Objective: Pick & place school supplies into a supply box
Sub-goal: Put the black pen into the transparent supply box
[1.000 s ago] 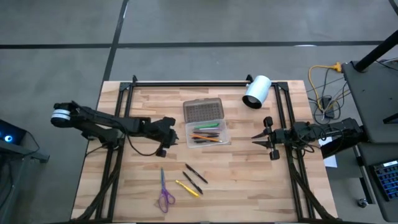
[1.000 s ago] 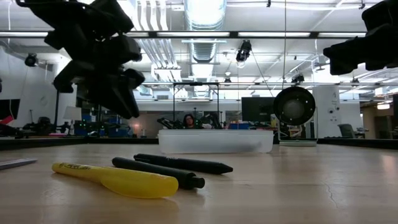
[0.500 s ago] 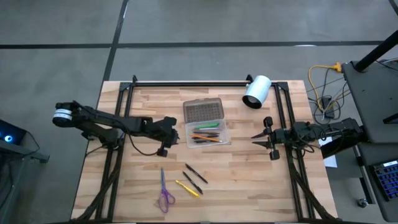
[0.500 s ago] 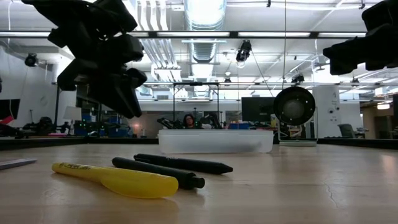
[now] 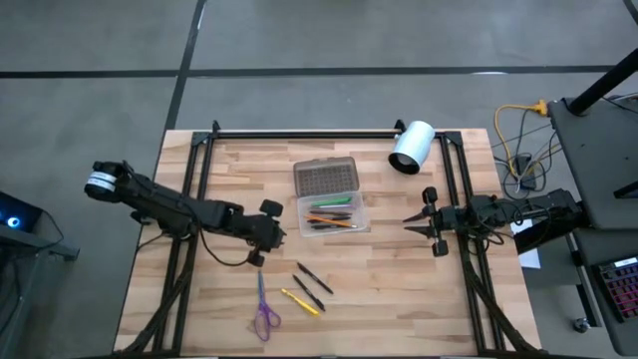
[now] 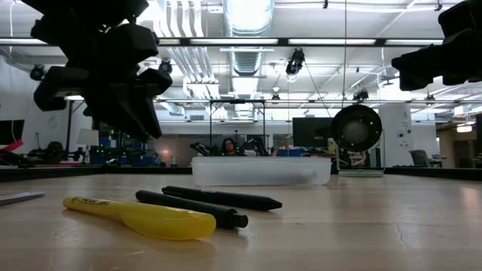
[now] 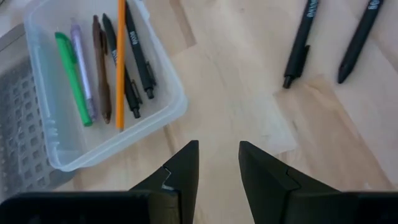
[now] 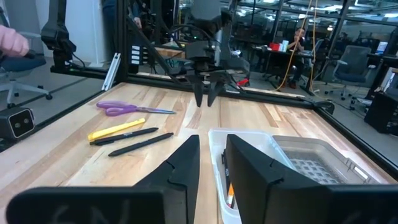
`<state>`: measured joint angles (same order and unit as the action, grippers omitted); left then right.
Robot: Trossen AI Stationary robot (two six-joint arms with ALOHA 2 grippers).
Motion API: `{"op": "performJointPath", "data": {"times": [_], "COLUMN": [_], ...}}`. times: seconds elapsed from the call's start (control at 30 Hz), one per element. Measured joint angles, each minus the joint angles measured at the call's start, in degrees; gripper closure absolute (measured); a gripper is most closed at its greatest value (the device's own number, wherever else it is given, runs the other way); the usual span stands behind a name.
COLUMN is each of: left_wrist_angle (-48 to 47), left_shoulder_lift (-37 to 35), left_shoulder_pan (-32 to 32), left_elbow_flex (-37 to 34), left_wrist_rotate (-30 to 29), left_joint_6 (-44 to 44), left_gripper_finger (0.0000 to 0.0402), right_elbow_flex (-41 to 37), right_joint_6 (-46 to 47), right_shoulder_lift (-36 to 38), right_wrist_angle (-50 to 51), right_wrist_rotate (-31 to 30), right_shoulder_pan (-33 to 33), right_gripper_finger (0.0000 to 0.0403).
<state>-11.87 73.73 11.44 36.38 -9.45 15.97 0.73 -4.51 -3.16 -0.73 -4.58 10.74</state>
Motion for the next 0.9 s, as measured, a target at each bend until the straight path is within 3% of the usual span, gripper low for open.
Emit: {"op": "performJointPath", "data": {"times": [0.53, 0.9], "left_wrist_angle": [-0.44, -6.52], "left_shoulder_lift": [0.78, 10.39], "left_shoulder_pan": [2.78, 5.05], "left_elbow_flex": [0.39, 11.85], "left_wrist_rotate": [-0.32, -3.02], "left_joint_6": [-0.02, -0.48], "left_gripper_finger": [0.0302, 0.0302], "right_elbow_flex": [0.0, 0.0], "right_joint_6": [0.0, 0.0], "right_shoulder_lift": [0.0, 0.0], "right_wrist_angle": [0.0, 0.02], "right_wrist_rotate": [0.0, 0.02], "right_shoulder_pan": [0.0, -0.01], "right_gripper_finger": [0.0327, 0.0331]}}
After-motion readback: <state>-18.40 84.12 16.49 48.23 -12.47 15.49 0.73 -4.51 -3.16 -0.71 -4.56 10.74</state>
